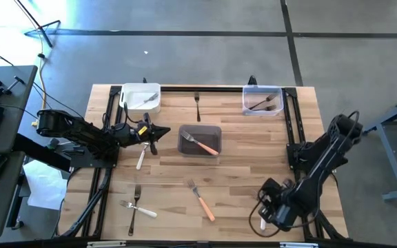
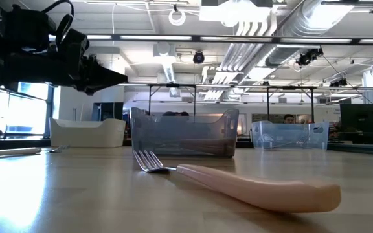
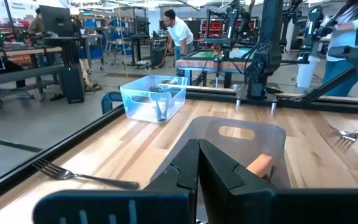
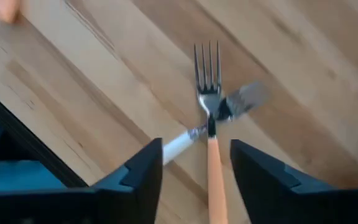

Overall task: Sort silverware by color (type)
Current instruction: Put the right orange fork into the black bin

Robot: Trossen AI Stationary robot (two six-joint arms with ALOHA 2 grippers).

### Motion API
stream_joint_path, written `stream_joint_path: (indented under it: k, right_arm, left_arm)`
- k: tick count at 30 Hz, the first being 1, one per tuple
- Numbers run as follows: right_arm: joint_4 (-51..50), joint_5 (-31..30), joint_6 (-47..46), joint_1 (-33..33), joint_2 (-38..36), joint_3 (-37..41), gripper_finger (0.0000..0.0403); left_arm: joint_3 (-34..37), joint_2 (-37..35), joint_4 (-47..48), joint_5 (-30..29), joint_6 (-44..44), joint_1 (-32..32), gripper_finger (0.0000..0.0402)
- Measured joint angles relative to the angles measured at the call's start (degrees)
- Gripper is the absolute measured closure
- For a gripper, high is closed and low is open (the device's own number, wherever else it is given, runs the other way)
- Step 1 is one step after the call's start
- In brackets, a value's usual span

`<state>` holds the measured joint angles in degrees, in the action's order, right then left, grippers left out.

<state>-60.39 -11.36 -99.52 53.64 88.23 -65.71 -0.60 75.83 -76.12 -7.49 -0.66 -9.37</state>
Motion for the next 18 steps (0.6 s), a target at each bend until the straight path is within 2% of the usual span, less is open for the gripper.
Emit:
stream_joint_path:
  k: [5, 12, 18]
  right_arm:
    - [0.3, 3.0, -0.9, 0.5, 1.5, 0.0, 0.0203]
    - [-0.1, 4.5, -0.5, 0.6, 2.0, 0.0, 0.0201]
    - [2.5, 5.9, 3.3, 0.5, 6.5, 0.1, 0.0201]
  left_arm:
    - [0.0, 0.0, 0.4, 0.1, -0.8, 0.0, 0.0402]
    - [0.0, 0.0, 4.4, 0.1, -2.1, 0.0, 0.0402]
    - [-0.6, 0.0, 6.2, 0.1, -2.0, 0.0, 0.0401]
